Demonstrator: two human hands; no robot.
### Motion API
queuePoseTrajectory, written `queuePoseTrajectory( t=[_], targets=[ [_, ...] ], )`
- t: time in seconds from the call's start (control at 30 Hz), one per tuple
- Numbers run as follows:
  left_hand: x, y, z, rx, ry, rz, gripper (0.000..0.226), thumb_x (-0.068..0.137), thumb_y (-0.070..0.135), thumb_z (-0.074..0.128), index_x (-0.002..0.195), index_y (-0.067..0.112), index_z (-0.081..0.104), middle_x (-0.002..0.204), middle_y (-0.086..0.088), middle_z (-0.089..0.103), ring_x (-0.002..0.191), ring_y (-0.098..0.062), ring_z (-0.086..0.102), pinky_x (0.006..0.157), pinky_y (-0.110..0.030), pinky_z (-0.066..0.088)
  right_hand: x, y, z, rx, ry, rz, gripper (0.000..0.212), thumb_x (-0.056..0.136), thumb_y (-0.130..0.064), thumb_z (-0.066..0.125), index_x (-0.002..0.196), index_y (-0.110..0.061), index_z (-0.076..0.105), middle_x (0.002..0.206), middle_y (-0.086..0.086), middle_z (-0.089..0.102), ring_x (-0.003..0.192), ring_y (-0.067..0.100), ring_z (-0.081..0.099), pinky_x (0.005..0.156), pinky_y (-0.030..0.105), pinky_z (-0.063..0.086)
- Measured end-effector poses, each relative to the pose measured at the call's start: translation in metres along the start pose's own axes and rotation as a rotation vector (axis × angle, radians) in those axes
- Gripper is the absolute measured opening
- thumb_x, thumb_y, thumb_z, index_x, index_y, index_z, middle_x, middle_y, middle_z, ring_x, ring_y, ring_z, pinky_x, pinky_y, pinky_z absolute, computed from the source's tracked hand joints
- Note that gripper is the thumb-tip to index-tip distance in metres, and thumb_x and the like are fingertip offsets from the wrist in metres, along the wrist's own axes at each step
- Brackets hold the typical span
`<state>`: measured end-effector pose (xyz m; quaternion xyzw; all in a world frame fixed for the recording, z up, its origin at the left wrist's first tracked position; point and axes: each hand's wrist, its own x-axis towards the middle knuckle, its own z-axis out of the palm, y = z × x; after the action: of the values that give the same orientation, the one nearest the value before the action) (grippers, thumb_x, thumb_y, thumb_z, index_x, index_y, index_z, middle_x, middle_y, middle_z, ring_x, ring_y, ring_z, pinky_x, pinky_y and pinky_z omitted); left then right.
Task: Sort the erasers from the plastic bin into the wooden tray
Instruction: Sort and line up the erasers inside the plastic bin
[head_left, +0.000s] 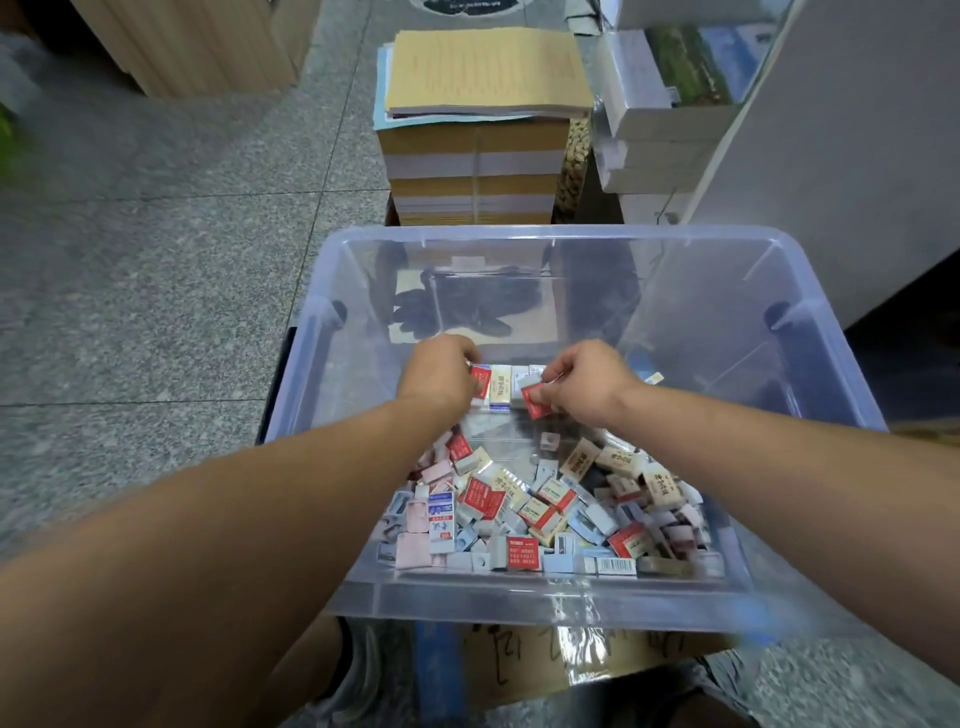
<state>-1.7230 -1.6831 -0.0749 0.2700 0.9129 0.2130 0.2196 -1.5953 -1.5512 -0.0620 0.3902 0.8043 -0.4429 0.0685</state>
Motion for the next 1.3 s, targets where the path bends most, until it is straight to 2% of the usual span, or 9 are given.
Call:
queuePoseTrajectory(
  t=[0.13, 0.27, 0.43, 0.67, 0.87, 1.0, 1.17, 1.23, 1.3],
  targets=[
    [0.005, -0.003, 0.008, 0.02, 0.059, 0.005, 0.008, 0.086, 0.016, 0.078, 0.088, 0.019, 0.07, 0.087, -0.001, 0.072, 0.086, -0.024, 0.068, 0.08, -0.038, 0.057, 0.021, -0.007, 0.017, -0.043, 0.065, 0.07, 0.022, 0.081, -0.032, 0.085, 0.082, -0.011, 0.078, 0.079, 0.004, 0.074, 0.078, 0.021, 0.068, 0.075, 0.032, 0.056],
    [0.012, -0.002, 0.012, 0.043, 0.095, 0.01, 0.01, 0.09, 0.023, 0.076, 0.084, 0.017, 0.072, 0.082, -0.001, 0.071, 0.079, -0.022, 0.066, 0.076, -0.036, 0.057, 0.032, -0.007, 0.03, -0.049, 0.072, 0.04, 0.024, 0.084, -0.032, 0.083, 0.08, -0.01, 0.075, 0.076, 0.004, 0.072, 0.075, 0.021, 0.066, 0.07, 0.031, 0.051],
    [0.015, -0.007, 0.015, 0.122, 0.075, 0.006, 0.018, 0.094, 0.028, 0.07, 0.082, 0.015, 0.069, 0.079, -0.005, 0.069, 0.078, -0.027, 0.064, 0.069, -0.033, 0.05, 0.034, -0.006, 0.036, -0.21, 0.094, -0.052, 0.029, 0.088, -0.041, 0.076, 0.075, -0.017, 0.066, 0.076, 0.002, 0.069, 0.077, 0.024, 0.065, 0.07, 0.033, 0.052],
    [-0.003, -0.01, 0.017, 0.156, 0.045, 0.041, 0.017, 0.088, 0.03, 0.072, 0.103, 0.025, 0.064, 0.102, 0.0, 0.061, 0.087, -0.022, 0.063, 0.08, -0.037, 0.055, 0.024, 0.001, 0.03, -0.301, -0.025, -0.145, 0.03, 0.086, -0.03, 0.08, 0.107, -0.02, 0.061, 0.098, 0.001, 0.068, 0.085, 0.021, 0.064, 0.072, 0.031, 0.05],
    [-0.003, -0.012, 0.016, 0.198, 0.005, 0.103, 0.036, 0.087, 0.02, 0.075, 0.121, 0.021, 0.062, 0.12, -0.004, 0.058, 0.103, -0.024, 0.06, 0.09, -0.037, 0.052, 0.023, -0.005, 0.033, -0.417, 0.009, -0.205, 0.016, 0.09, -0.031, 0.073, 0.089, -0.027, 0.058, 0.091, -0.001, 0.068, 0.082, 0.022, 0.063, 0.071, 0.034, 0.052],
    [0.001, -0.01, 0.014, 0.238, 0.025, 0.123, 0.034, 0.091, 0.023, 0.074, 0.123, 0.021, 0.062, 0.126, -0.004, 0.059, 0.108, -0.025, 0.06, 0.095, -0.042, 0.051, 0.024, -0.008, 0.033, -0.456, 0.014, -0.216, 0.02, 0.09, -0.036, 0.073, 0.087, -0.028, 0.055, 0.084, -0.003, 0.062, 0.079, 0.022, 0.06, 0.067, 0.032, 0.046],
    [-0.003, -0.004, 0.008, 0.324, 0.02, 0.147, 0.035, 0.088, 0.028, 0.077, 0.119, 0.023, 0.061, 0.12, -0.003, 0.06, 0.105, -0.025, 0.06, 0.092, -0.04, 0.049, 0.018, -0.005, 0.022, -0.44, -0.115, -0.205, 0.021, 0.089, -0.03, 0.076, 0.079, -0.027, 0.057, 0.084, -0.005, 0.064, 0.081, 0.019, 0.063, 0.069, 0.032, 0.049],
    [-0.005, 0.0, 0.002, 0.312, -0.001, 0.147, 0.031, 0.088, 0.029, 0.077, 0.113, 0.023, 0.059, 0.114, -0.002, 0.058, 0.099, -0.024, 0.06, 0.087, -0.038, 0.05, 0.013, -0.004, 0.014, -0.436, -0.194, -0.194, 0.009, 0.089, -0.026, 0.076, 0.088, -0.021, 0.068, 0.089, -0.003, 0.069, 0.084, 0.019, 0.066, 0.075, 0.034, 0.055],
    [-0.01, 0.009, -0.01, 0.248, -0.024, 0.142, 0.019, 0.09, 0.028, 0.073, 0.101, 0.026, 0.058, 0.105, 0.001, 0.062, 0.091, -0.022, 0.059, 0.077, -0.035, 0.049, 0.005, -0.004, 0.007, -0.446, -0.238, -0.195, 0.008, 0.09, -0.024, 0.074, 0.094, -0.017, 0.072, 0.091, -0.002, 0.07, 0.083, 0.018, 0.067, 0.074, 0.031, 0.056]
  ],
)
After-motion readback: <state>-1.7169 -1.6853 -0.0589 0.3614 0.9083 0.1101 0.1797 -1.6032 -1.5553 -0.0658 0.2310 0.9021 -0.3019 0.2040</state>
